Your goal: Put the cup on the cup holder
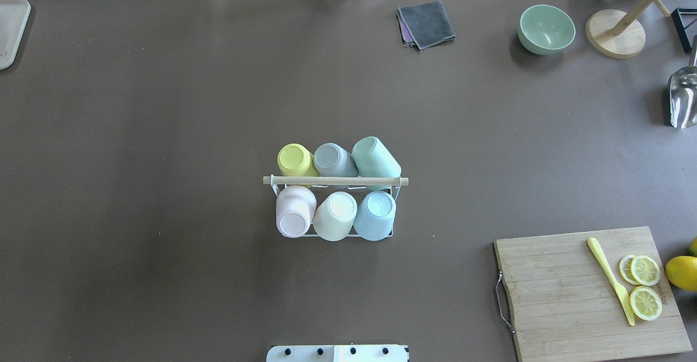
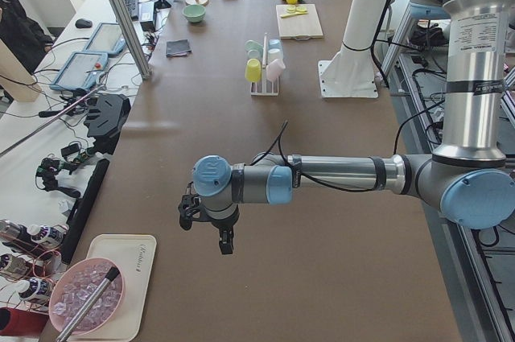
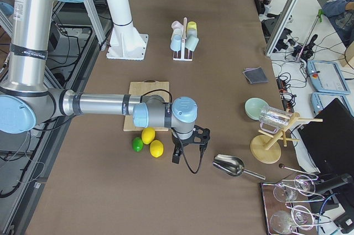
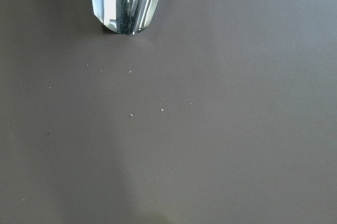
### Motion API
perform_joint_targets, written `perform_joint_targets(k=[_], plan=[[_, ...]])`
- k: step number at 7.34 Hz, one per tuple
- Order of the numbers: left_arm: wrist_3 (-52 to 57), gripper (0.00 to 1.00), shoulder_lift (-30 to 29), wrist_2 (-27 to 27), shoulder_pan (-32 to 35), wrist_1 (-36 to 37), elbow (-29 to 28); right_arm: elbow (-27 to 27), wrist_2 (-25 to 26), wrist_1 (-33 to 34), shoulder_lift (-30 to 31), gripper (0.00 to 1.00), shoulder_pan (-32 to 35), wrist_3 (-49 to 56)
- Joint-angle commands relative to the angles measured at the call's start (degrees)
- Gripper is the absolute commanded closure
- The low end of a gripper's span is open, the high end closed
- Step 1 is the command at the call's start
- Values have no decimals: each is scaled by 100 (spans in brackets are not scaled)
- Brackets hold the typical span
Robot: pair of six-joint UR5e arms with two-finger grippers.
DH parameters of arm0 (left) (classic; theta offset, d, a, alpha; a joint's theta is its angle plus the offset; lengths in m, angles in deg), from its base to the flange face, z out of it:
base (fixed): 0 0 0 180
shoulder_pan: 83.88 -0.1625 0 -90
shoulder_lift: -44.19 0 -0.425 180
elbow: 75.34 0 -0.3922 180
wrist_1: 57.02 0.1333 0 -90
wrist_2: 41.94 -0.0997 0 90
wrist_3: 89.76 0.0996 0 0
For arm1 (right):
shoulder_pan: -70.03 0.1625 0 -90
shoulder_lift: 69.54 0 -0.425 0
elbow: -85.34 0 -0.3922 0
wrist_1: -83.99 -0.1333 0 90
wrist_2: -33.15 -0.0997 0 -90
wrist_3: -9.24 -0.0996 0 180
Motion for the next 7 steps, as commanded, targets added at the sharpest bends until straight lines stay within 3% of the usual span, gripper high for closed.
perform_joint_targets(k=[1, 4, 5, 7], plan=[[124, 2, 76, -504, 13, 649, 549, 23, 1, -3, 0, 0, 0, -8], [115, 2, 245, -530, -4, 563, 352, 31, 45, -3, 0, 0, 0, -8], [71, 2, 263, -540, -4, 66, 210, 31, 45, -3, 0, 0, 0, -8], [71, 2, 298, -522, -13, -201, 69, 31, 45, -3, 0, 0, 0, -8]])
